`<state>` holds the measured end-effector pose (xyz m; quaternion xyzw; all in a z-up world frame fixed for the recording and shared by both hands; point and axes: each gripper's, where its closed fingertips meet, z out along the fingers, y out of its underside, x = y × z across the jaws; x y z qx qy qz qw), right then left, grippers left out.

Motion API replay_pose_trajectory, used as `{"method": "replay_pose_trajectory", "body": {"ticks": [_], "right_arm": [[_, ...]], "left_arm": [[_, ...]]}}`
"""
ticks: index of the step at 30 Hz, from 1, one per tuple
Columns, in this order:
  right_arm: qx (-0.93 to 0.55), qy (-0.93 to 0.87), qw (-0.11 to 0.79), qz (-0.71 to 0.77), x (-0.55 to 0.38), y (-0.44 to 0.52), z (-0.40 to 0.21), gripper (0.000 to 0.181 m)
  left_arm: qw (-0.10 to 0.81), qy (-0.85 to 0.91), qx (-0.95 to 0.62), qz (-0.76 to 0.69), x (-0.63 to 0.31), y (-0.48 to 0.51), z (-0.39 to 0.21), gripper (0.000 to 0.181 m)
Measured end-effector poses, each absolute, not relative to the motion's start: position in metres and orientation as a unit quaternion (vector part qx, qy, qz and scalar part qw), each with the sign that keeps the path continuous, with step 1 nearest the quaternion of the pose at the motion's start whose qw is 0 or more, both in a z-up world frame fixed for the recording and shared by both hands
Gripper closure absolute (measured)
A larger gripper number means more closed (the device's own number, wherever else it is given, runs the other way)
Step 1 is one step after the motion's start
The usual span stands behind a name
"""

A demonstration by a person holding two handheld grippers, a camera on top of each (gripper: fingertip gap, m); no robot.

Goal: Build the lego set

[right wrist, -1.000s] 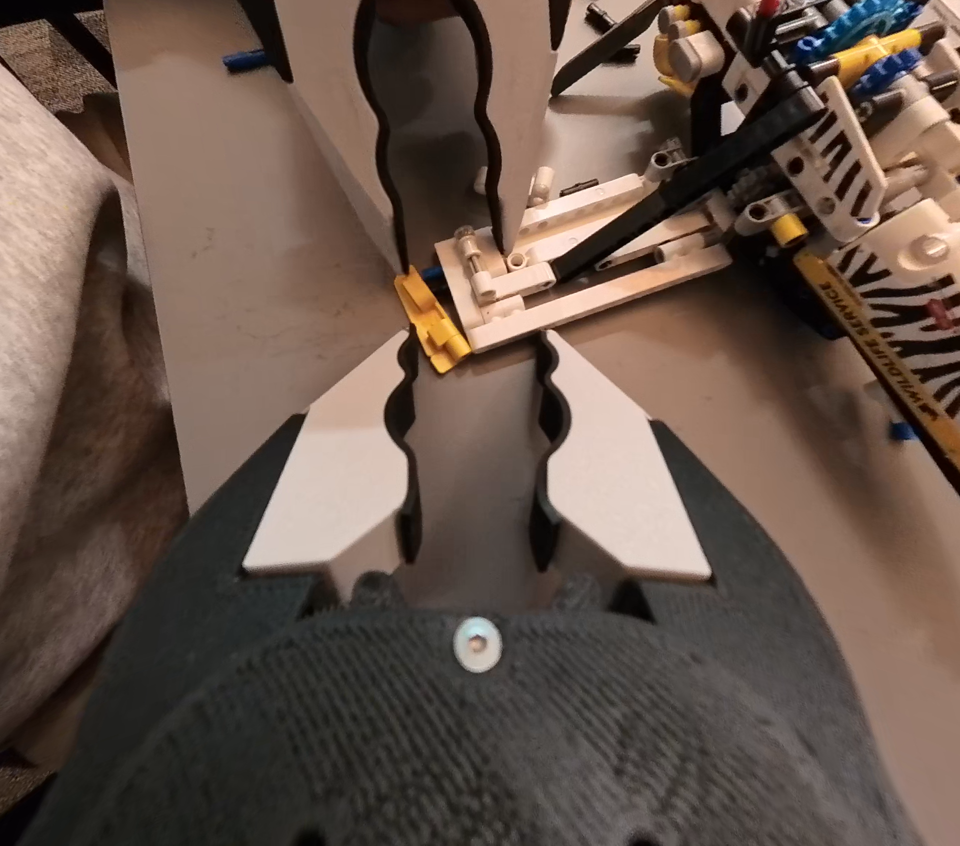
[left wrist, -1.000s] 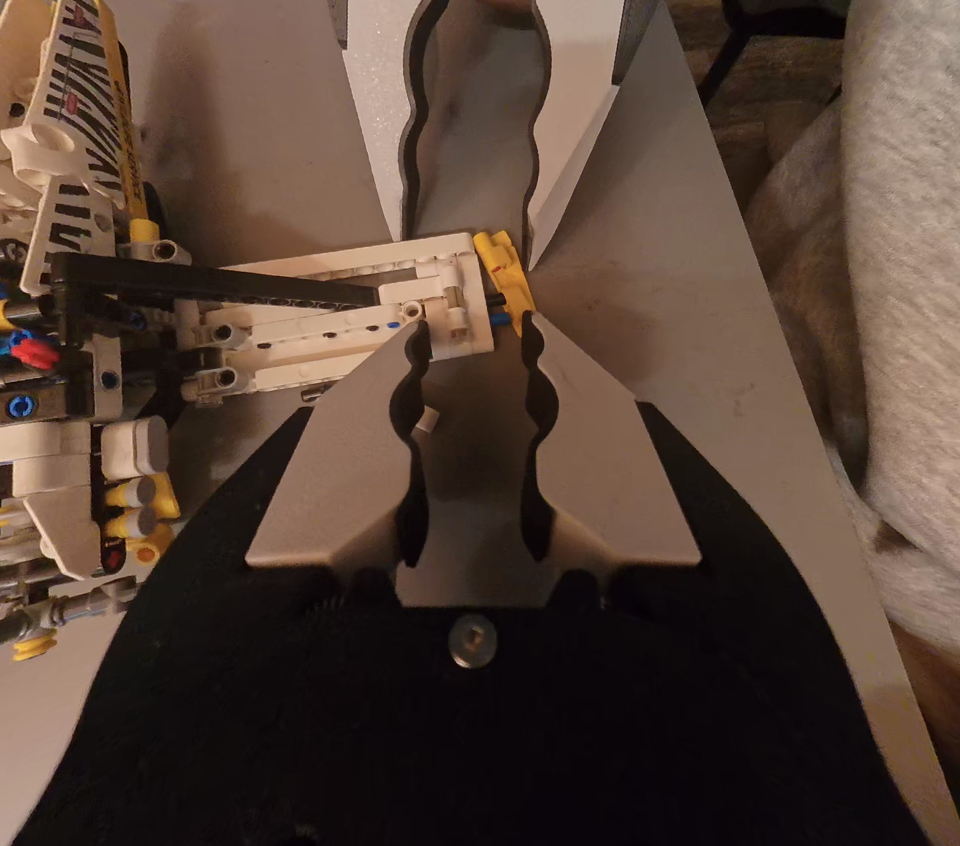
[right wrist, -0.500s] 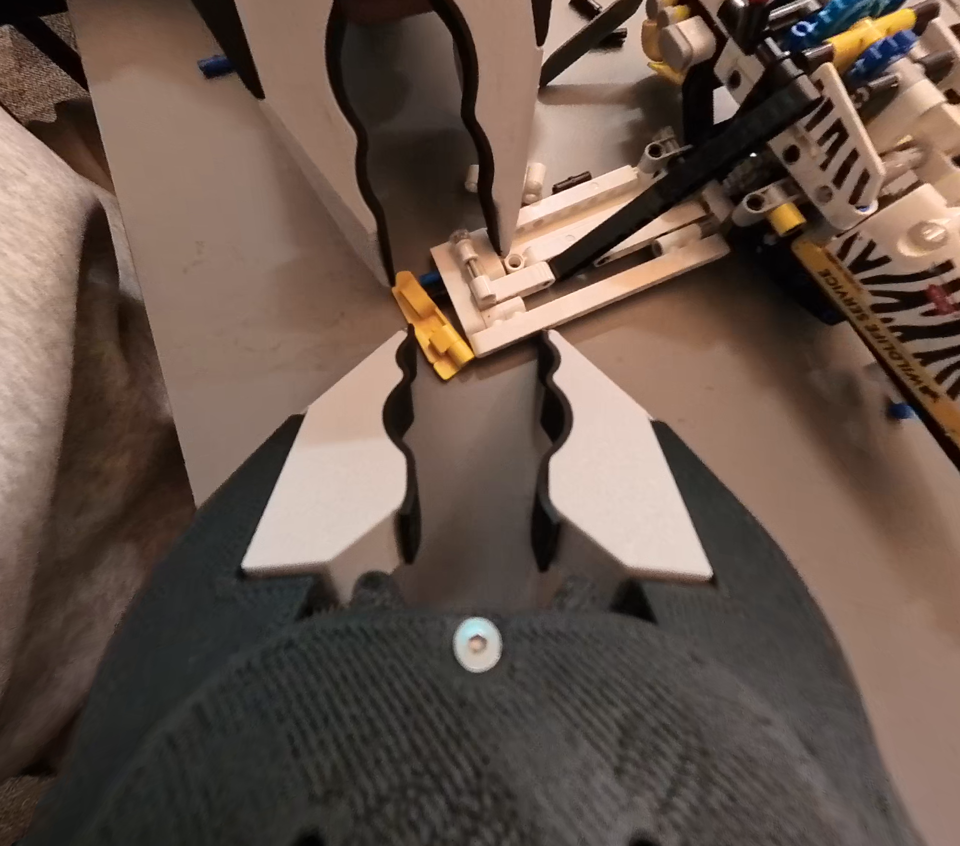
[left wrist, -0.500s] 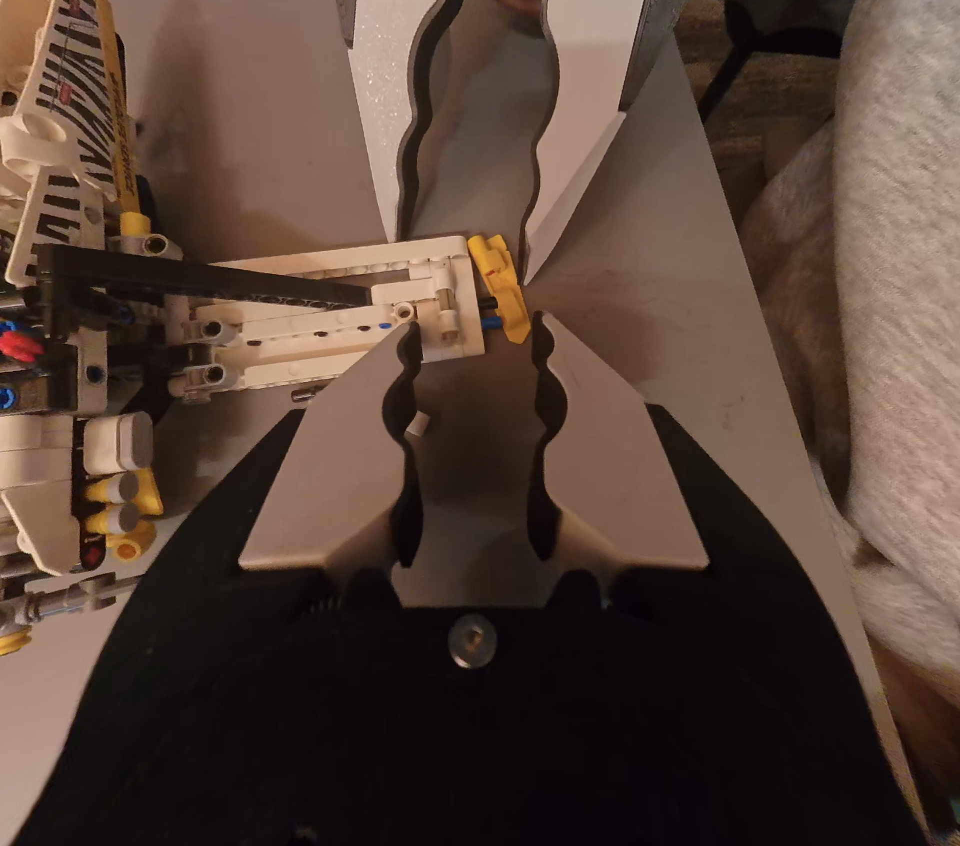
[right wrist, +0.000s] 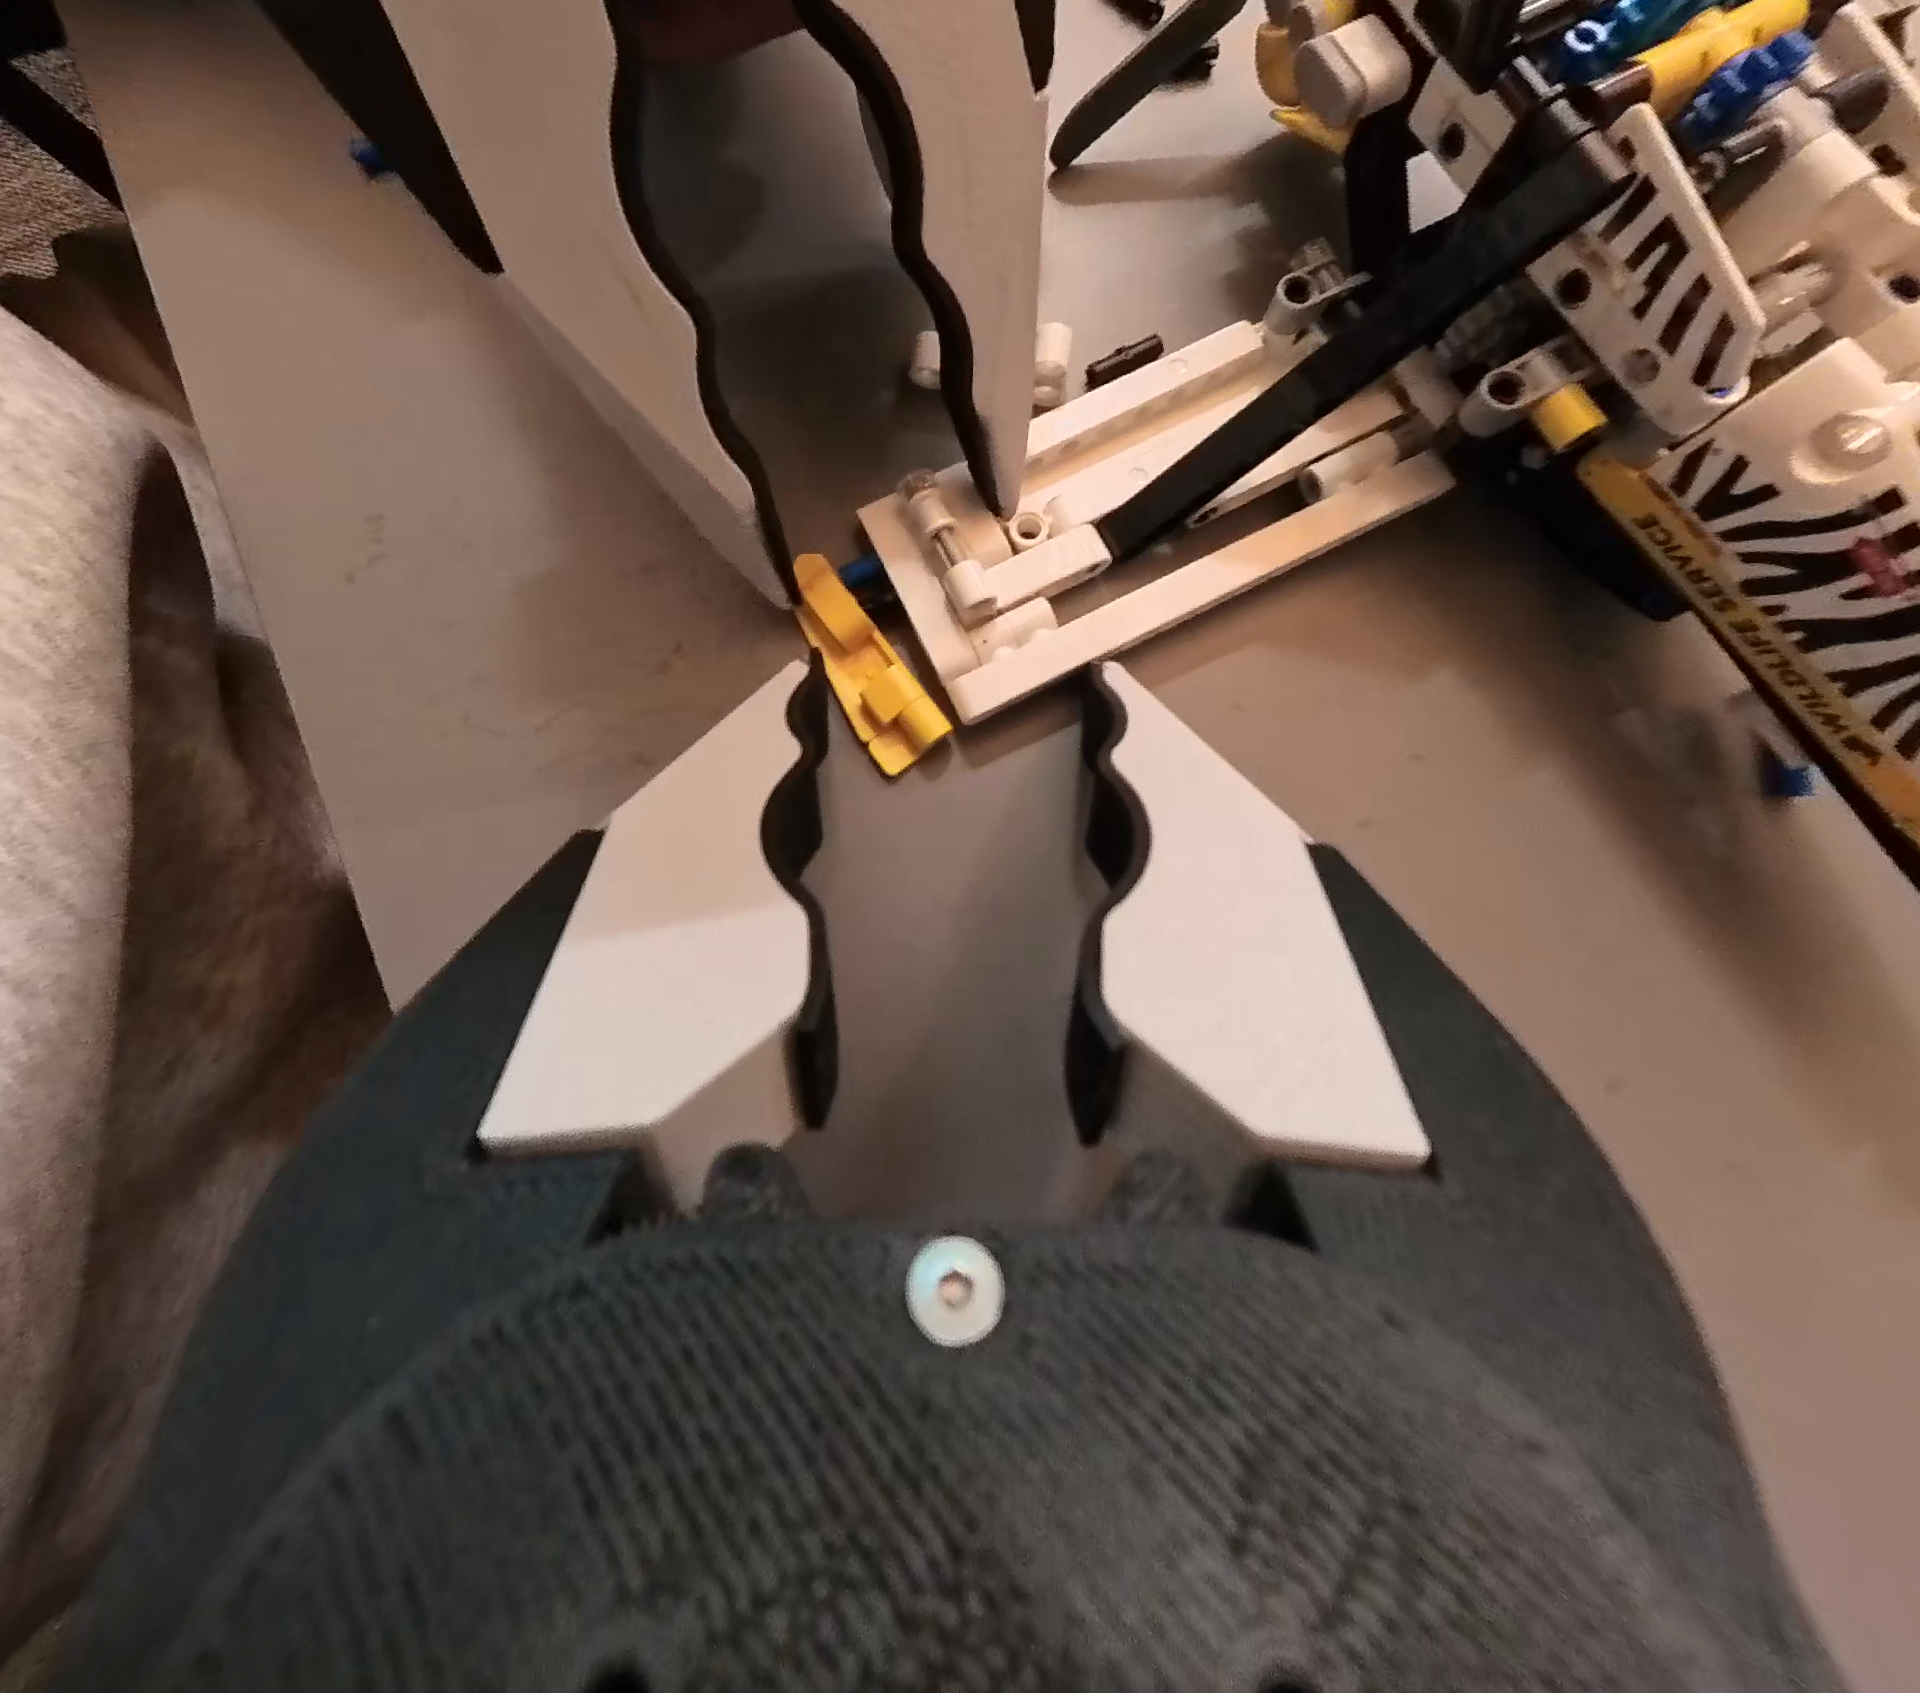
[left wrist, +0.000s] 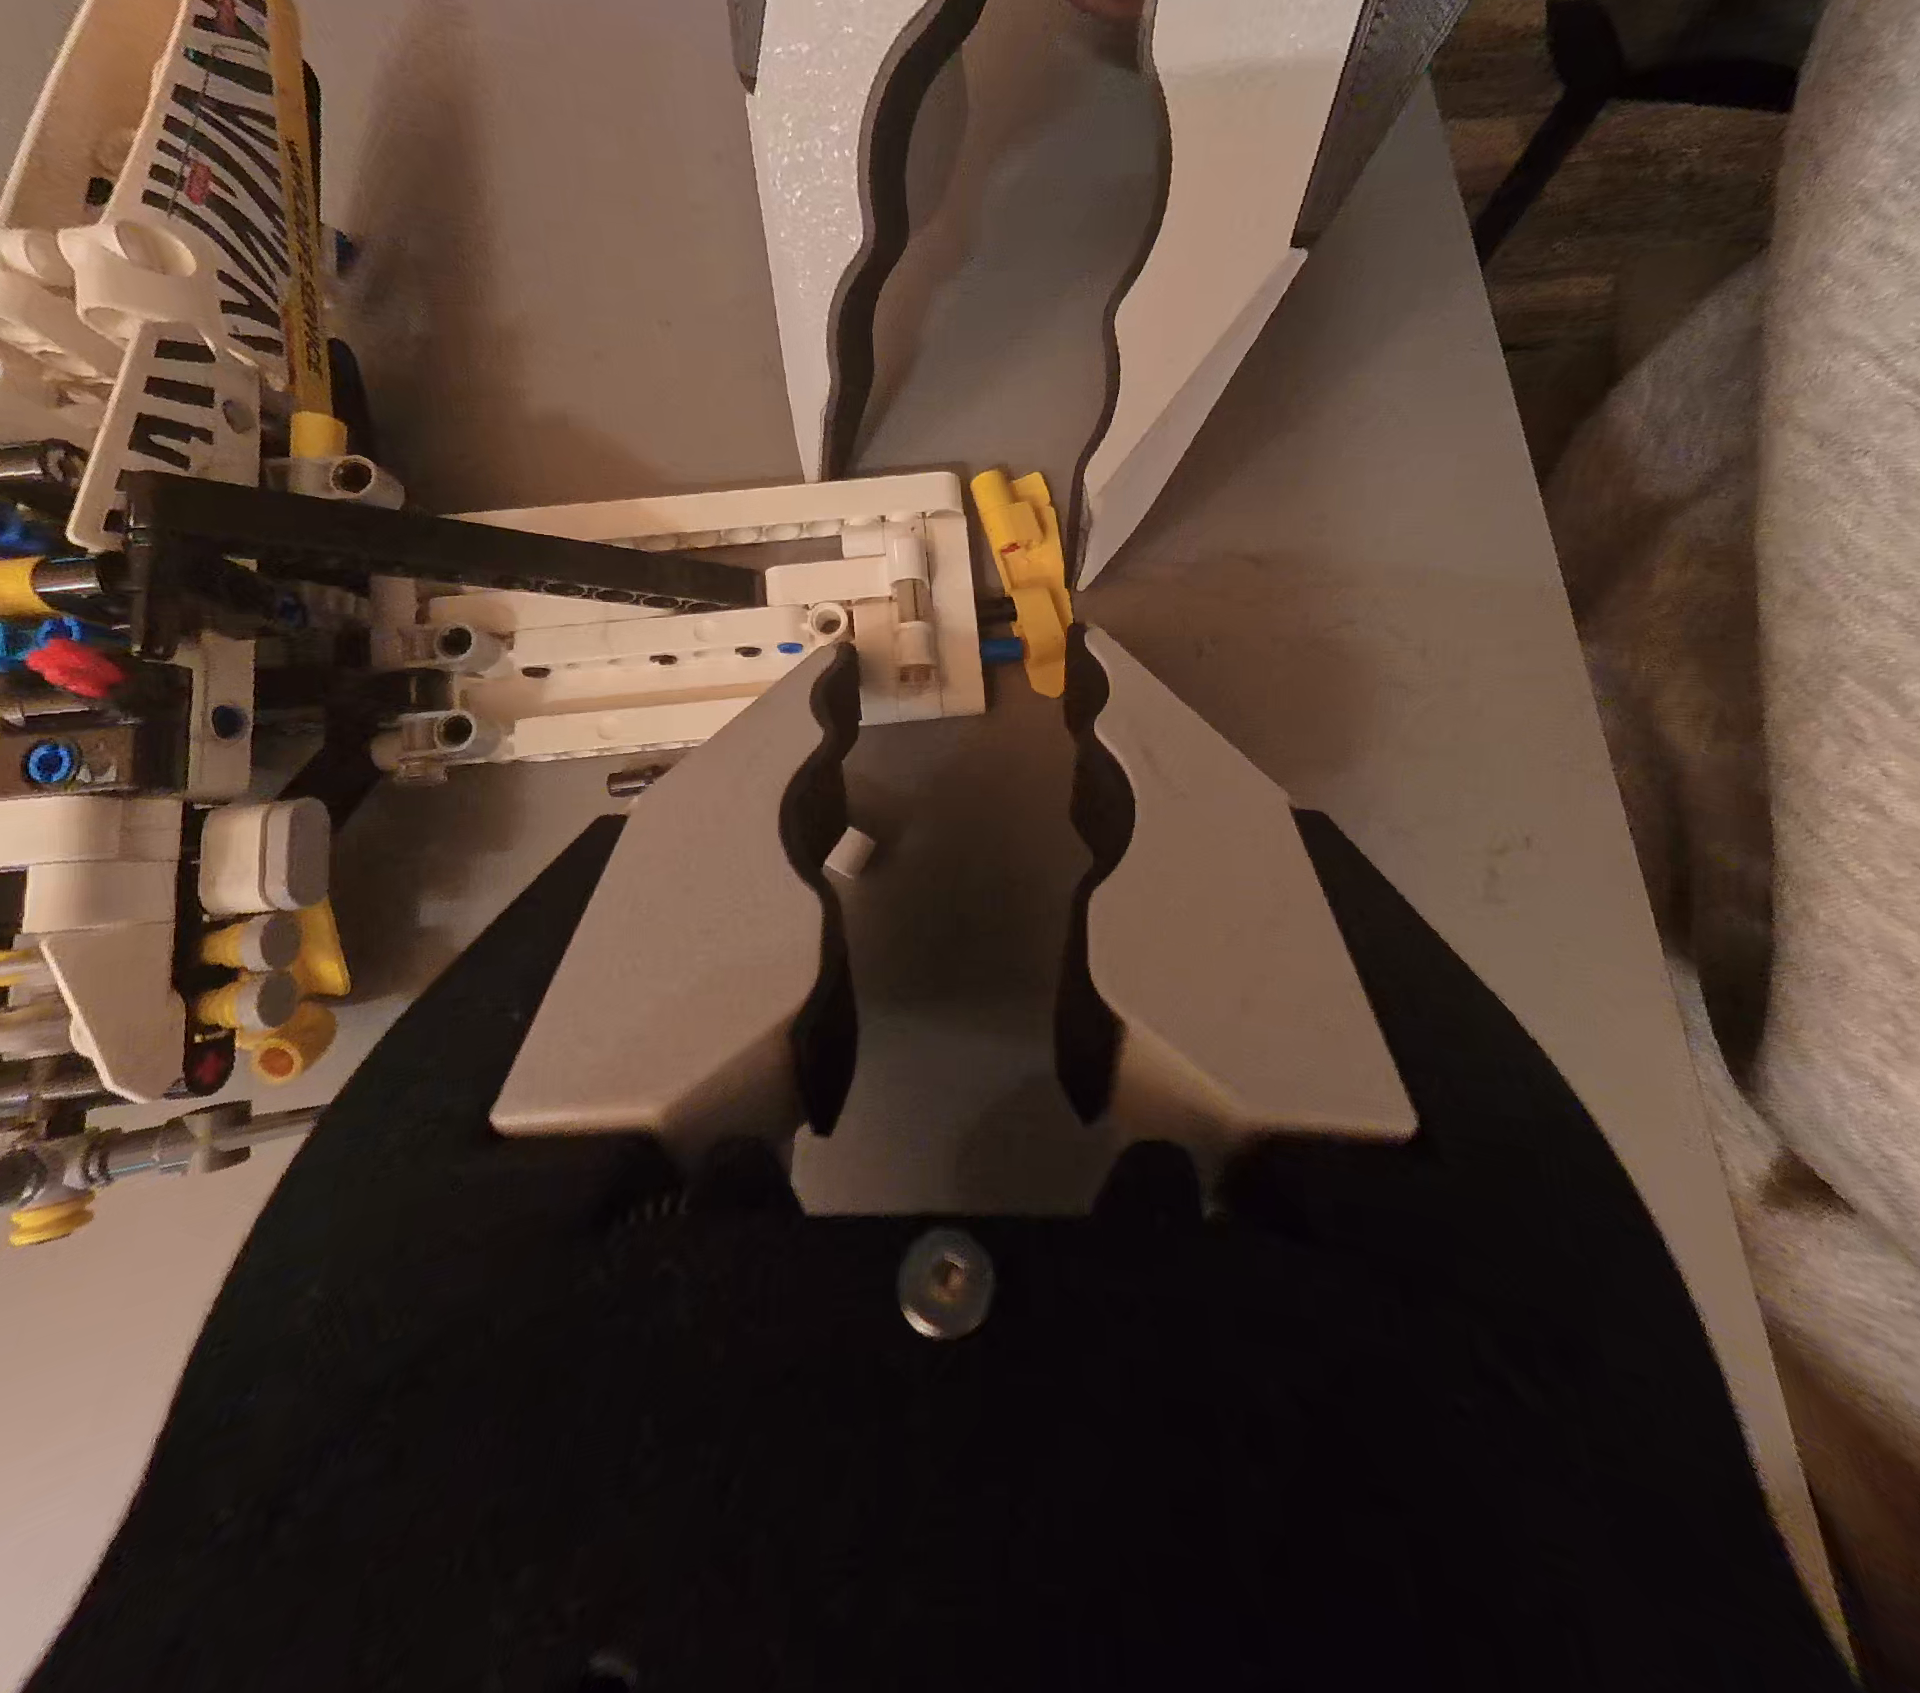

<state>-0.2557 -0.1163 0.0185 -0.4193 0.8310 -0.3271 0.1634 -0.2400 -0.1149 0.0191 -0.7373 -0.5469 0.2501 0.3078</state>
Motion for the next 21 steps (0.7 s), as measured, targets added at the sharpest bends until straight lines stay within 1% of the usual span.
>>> {"method": "replay_pose_trajectory", "body": {"ticks": [13,16,21], "right_arm": [[-0.433,0.816,0.179,-0.338,-0.2562,-0.1167,0.0184,0.131],[-0.449,0.804,0.190,-0.340,-0.2572,-0.1165,0.0186,0.133],[-0.472,0.787,0.207,-0.338,-0.2594,-0.1164,0.0189,0.139]], "left_arm": [[0.318,-0.549,-0.736,0.237,-0.2396,-0.1140,0.0194,0.144],[0.319,-0.548,-0.736,0.237,-0.2395,-0.1138,0.0194,0.143],[0.324,-0.547,-0.736,0.232,-0.2386,-0.1133,0.0200,0.150]]}}
